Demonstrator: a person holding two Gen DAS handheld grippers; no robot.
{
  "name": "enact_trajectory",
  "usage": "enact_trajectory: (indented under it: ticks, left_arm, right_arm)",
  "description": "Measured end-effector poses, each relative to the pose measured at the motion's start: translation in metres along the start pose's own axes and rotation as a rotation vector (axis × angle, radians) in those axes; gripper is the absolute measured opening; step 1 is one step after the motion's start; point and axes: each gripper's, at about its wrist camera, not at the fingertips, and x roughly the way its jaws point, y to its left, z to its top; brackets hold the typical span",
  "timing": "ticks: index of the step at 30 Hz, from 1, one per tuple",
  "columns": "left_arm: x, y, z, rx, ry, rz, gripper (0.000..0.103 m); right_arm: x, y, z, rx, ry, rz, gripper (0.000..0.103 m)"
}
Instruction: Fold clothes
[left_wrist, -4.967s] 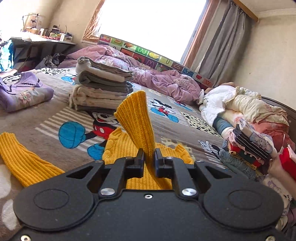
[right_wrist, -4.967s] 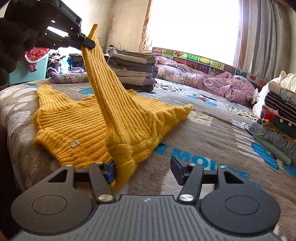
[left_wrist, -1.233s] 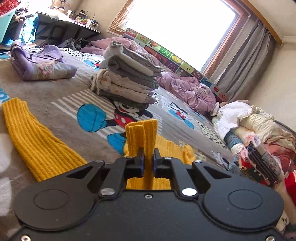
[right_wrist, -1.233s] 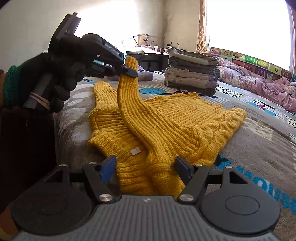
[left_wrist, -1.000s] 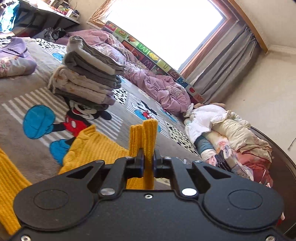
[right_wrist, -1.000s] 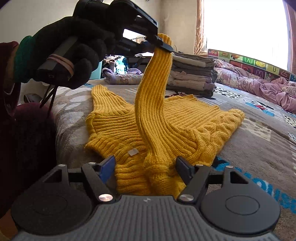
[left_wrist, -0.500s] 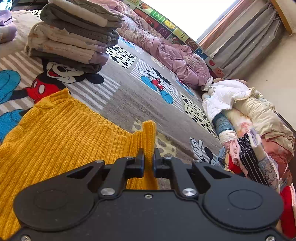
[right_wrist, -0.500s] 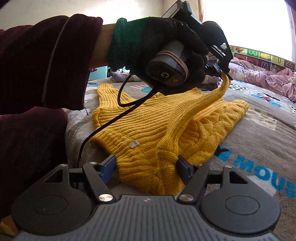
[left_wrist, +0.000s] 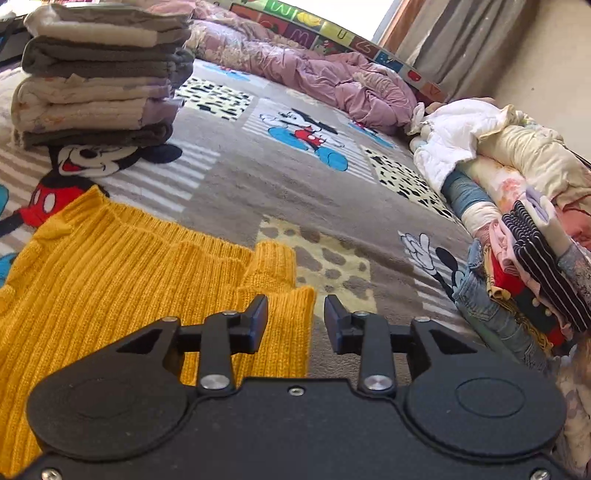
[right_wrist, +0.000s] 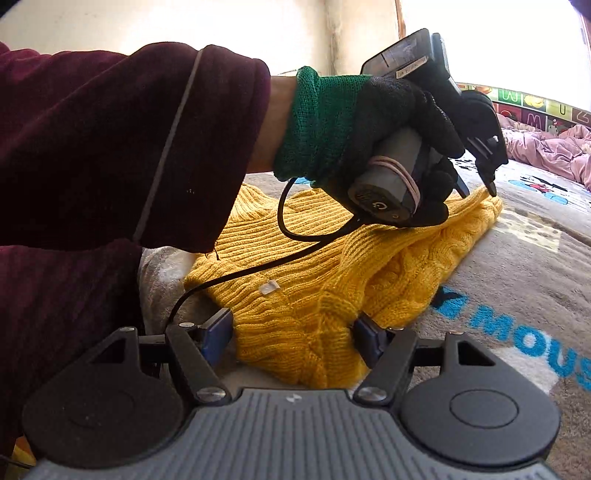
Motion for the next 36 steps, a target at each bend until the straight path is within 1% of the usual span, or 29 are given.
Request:
enact_trajectory:
  ticks: [4, 6, 8, 9, 11, 14, 15, 16, 17, 18, 19, 20, 22, 25, 30, 32, 36]
  left_arm:
    - [-0.027, 0.005, 0.009, 0.062, -0.038, -0.009, 0.033]
    - [-0.031, 0.017, 0.010, 0.088, -0.025, -0.001, 0.036]
    - [-0.028, 0.034, 0.009, 0.096, 0.028, -0.007, 0.036]
    - [-0.024, 0.042, 0.006, 0.090, 0.072, -0.021, 0.036]
    - [-0.019, 0.055, -0.002, 0.069, 0.130, -0.034, 0.036]
    - [-0.016, 0.063, -0.018, 0.056, 0.178, -0.073, 0.035]
    - [-0.016, 0.065, -0.022, 0.046, 0.179, -0.085, 0.033]
    - [-0.016, 0.067, -0.024, 0.034, 0.175, -0.098, 0.029]
    - [-0.017, 0.069, -0.026, 0.022, 0.171, -0.110, 0.017]
    - [-0.018, 0.070, -0.027, 0.013, 0.164, -0.124, 0.015]
    - [-0.020, 0.070, -0.027, 0.014, 0.150, -0.140, 0.013]
    - [-0.022, 0.069, -0.026, 0.013, 0.133, -0.152, 0.012]
    - [-0.027, 0.069, -0.025, 0.012, 0.100, -0.168, 0.011]
    - [-0.027, 0.062, -0.024, 0.072, 0.081, -0.164, 0.011]
    - [-0.029, 0.048, -0.022, 0.172, 0.049, -0.157, 0.011]
    - [-0.029, 0.043, -0.021, 0.212, 0.036, -0.154, 0.013]
    - [-0.030, 0.032, -0.020, 0.292, 0.011, -0.149, 0.013]
  right_arm:
    - [-0.013, -0.005, 0.002, 0.003, -0.008, -0.016, 0.068]
    - [-0.023, -0.009, 0.003, 0.009, -0.030, -0.053, 0.068]
    - [-0.032, -0.011, 0.006, 0.010, -0.065, -0.094, 0.065]
    - [-0.034, -0.010, 0.008, 0.003, -0.101, -0.121, 0.065]
    - [-0.036, -0.006, 0.015, -0.026, -0.173, -0.162, 0.065]
    - [-0.017, 0.011, 0.023, -0.132, -0.216, -0.161, 0.064]
    - [-0.008, 0.017, 0.025, -0.162, -0.210, -0.159, 0.064]
    - [0.002, 0.021, 0.026, -0.182, -0.186, -0.155, 0.063]
    - [0.010, 0.022, 0.025, -0.196, -0.157, -0.150, 0.063]
    - [0.019, 0.020, 0.025, -0.189, -0.113, -0.151, 0.063]
    - [0.027, 0.016, 0.026, -0.162, -0.056, -0.157, 0.064]
    - [0.032, 0.010, 0.027, -0.122, -0.018, -0.154, 0.064]
    - [0.029, -0.002, 0.030, -0.018, -0.024, -0.115, 0.065]
    - [0.025, -0.015, 0.027, 0.078, -0.045, -0.071, 0.065]
    - [0.023, -0.013, 0.019, 0.104, -0.053, -0.058, 0.065]
    - [0.022, -0.013, 0.019, 0.115, -0.055, -0.051, 0.065]
    - [0.020, -0.012, 0.019, 0.119, -0.054, -0.049, 0.064]
